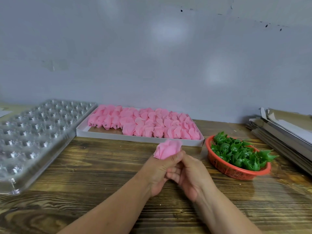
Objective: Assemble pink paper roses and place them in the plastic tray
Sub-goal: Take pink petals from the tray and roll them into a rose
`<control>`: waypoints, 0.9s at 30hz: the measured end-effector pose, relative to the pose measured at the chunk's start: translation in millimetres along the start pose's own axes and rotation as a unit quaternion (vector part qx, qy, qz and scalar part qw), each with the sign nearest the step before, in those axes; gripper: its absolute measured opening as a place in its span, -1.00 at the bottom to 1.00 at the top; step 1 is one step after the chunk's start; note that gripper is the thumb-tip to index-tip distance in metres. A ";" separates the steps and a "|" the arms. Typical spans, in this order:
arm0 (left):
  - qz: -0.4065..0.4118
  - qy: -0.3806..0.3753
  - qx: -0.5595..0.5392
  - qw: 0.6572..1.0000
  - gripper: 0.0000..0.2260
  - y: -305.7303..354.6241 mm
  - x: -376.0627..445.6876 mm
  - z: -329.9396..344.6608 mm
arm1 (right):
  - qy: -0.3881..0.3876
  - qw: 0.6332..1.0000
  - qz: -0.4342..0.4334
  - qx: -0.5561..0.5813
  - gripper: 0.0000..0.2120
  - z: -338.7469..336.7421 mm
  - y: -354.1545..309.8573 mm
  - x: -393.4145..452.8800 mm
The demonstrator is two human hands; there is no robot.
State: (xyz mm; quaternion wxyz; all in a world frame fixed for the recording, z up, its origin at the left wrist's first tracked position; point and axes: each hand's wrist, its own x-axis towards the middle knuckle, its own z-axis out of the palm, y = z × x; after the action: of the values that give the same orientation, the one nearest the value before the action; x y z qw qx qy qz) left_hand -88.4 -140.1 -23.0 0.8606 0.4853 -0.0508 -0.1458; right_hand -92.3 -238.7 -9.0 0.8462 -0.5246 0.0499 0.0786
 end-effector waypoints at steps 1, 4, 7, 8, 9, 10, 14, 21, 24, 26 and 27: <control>0.000 -0.003 0.001 1.000 -0.49 -0.1 0.8 -0.2 | 0.001 1.000 0.005 0.000 -0.79 -0.3 0.0 -0.3; -0.006 -0.006 -0.013 1.000 -0.41 0.7 1.7 -0.2 | -0.005 1.000 -0.004 -0.021 -0.74 0.0 1.2 -0.3; -0.007 0.003 -0.063 0.998 -0.45 1.7 1.7 -0.2 | -0.019 0.997 -0.061 -0.040 -0.73 -0.2 2.9 0.0; -0.006 0.007 -0.080 0.997 -0.48 2.8 2.2 -1.0 | -0.038 0.994 -0.085 -0.054 -0.76 -0.7 3.6 -0.7; -0.003 0.011 -0.095 0.995 -0.51 4.1 3.1 -1.5 | -0.061 0.990 -0.109 -0.072 -0.79 -0.9 4.8 -2.0; -0.001 0.014 -0.105 0.994 -0.52 5.2 3.7 -1.8 | -0.076 0.984 -0.133 -0.094 -0.83 -0.8 6.0 -3.6; 0.001 0.040 -0.118 0.992 -0.50 4.4 4.1 -0.9 | -0.041 0.954 -0.221 -0.199 -0.83 0.0 10.7 -5.5; -0.025 -0.011 -0.048 0.998 -0.51 8.1 -3.8 -2.8 | -0.048 0.969 -0.176 -0.164 -0.81 3.6 7.0 -9.8; -0.027 -0.012 -0.018 0.999 -0.55 8.8 -4.9 -6.0 | -0.061 0.985 -0.086 -0.137 -0.79 3.2 3.8 -9.1; -0.024 -0.017 -0.016 0.999 -0.58 9.7 -4.5 -7.2 | -0.074 0.990 -0.034 -0.119 -0.81 2.0 2.5 -8.5; -0.024 -0.019 -0.015 0.999 -0.58 9.9 -4.4 -7.3 | -0.078 0.991 -0.017 -0.112 -0.80 1.8 1.5 -9.1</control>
State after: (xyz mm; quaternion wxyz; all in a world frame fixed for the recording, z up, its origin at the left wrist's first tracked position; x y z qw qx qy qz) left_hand -89.0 -128.0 -18.2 0.8628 0.4706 -0.0537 -0.1764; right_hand -101.6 -237.1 -8.1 0.7848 -0.6089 -0.0343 0.1105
